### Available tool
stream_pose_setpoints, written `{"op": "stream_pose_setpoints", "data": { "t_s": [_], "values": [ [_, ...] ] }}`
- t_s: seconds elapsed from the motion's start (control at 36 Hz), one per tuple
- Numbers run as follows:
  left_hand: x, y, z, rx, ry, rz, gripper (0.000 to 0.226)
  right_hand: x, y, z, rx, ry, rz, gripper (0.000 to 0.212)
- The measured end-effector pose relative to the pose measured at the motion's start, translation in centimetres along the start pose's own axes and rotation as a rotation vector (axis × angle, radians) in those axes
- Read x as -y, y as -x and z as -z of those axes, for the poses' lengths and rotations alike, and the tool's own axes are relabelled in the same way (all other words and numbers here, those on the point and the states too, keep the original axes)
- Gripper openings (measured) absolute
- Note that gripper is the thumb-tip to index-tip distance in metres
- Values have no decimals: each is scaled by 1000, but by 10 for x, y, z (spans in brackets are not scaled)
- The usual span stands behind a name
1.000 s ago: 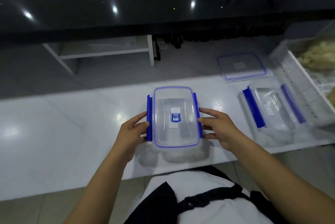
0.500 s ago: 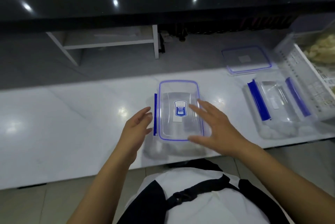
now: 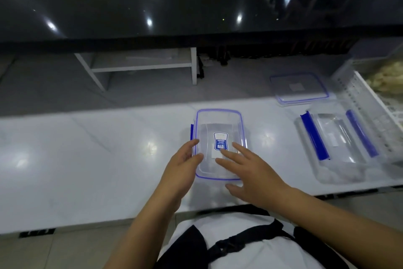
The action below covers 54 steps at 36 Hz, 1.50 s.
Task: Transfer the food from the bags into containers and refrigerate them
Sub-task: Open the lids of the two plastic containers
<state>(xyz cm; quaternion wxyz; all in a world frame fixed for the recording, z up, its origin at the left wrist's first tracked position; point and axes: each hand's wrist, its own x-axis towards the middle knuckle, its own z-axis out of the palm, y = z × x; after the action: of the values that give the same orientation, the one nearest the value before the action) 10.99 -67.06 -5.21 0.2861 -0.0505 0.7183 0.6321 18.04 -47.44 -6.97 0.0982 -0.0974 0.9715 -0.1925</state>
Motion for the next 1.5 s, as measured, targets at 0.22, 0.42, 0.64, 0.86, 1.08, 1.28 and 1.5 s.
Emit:
{"op": "stream_pose_setpoints", "data": {
  "t_s": [0.22,0.42,0.64,0.86,1.08,1.28,1.5],
  "values": [
    [-12,6,6,-26,51,-71,29,1,7,17,-44,-73,-17,66],
    [-40,-2,7,-61,9,-227,24,7,18,55,-284,-141,1,53],
    [-45,-31,5,-64,-218,-285,50,-23,4,100,-591,-405,-241,36],
    [5,-49,16,3,-200,3,49,-91,-18,112,-845,-950,-601,26],
    [16,-39,16,-1,-55,53,37,-131,-61,115,-846,-1275,-856,26],
    [21,-38,17,29,-35,92,44,-138,-110,104,-645,-1391,-841,38],
    [27,-35,16,32,43,105,46,-108,-100,62,-426,-1057,-734,52]
  ]
}}
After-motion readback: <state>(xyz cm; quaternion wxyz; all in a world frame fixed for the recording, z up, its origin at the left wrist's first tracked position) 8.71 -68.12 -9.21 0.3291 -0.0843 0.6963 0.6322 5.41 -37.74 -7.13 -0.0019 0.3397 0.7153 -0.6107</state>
